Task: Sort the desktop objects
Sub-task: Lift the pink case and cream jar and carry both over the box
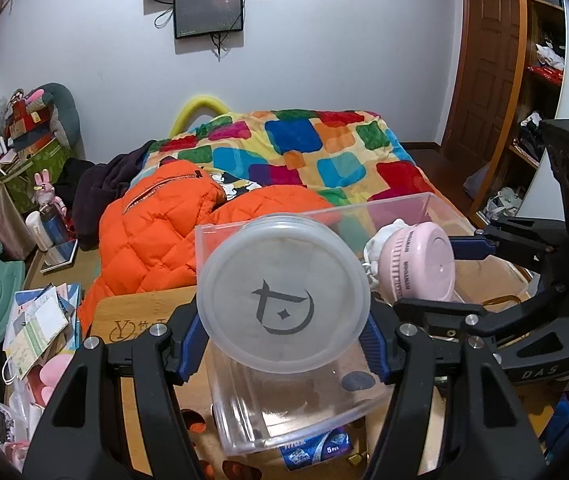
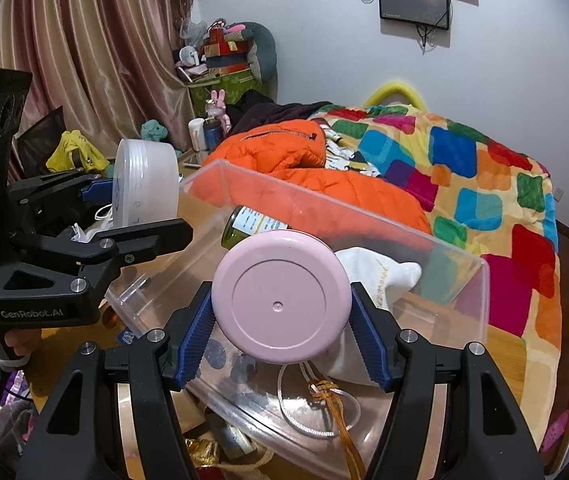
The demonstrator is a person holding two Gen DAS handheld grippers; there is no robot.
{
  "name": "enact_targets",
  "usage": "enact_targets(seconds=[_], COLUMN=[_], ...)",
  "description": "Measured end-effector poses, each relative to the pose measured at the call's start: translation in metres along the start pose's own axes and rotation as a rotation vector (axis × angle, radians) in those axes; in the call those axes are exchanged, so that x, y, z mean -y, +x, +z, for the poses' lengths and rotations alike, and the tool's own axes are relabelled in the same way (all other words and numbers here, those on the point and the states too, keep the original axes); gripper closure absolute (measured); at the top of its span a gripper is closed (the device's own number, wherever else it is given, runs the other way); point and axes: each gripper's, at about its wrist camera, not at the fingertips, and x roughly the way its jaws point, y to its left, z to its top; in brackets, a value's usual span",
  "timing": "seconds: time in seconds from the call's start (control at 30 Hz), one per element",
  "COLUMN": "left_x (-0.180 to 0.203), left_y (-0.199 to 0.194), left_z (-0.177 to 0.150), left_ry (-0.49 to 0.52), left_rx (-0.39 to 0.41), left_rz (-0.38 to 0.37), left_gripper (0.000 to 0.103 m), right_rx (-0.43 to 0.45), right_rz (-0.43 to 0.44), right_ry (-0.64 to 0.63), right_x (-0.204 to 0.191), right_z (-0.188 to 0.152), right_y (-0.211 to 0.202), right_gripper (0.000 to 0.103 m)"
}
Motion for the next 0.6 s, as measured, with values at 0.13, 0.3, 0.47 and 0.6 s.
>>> enact_targets(seconds=[0.13, 0.3, 0.47, 0.6], left_x=[0.000, 0.002, 0.004, 0.006], left_y=[0.005, 0.011, 0.013, 0.014], left_z=[-0.003, -0.005, -0.007, -0.008], left_ry=[0.006, 0.020, 0.040, 0.047], left_rx=[-0.013, -0.028, -0.037, -0.035], left_rz=[-0.008, -0.004, 0.010, 0.019], left_gripper=[0.039, 0.039, 0.039, 0.039], right_rx=[-0.004, -0.019, -0.029, -0.033], right_rz=[0.027, 0.041, 0.046, 0.046], right_ry=[0.000, -0.003, 0.009, 0.018], right_x=[0.000, -0.004, -0.004, -0.002], right_z=[-0.002, -0.004, -0.004, -0.005], right_y=[0.007, 0.015, 0.018, 0.019], right_gripper=[0.042, 0.042, 0.042, 0.042])
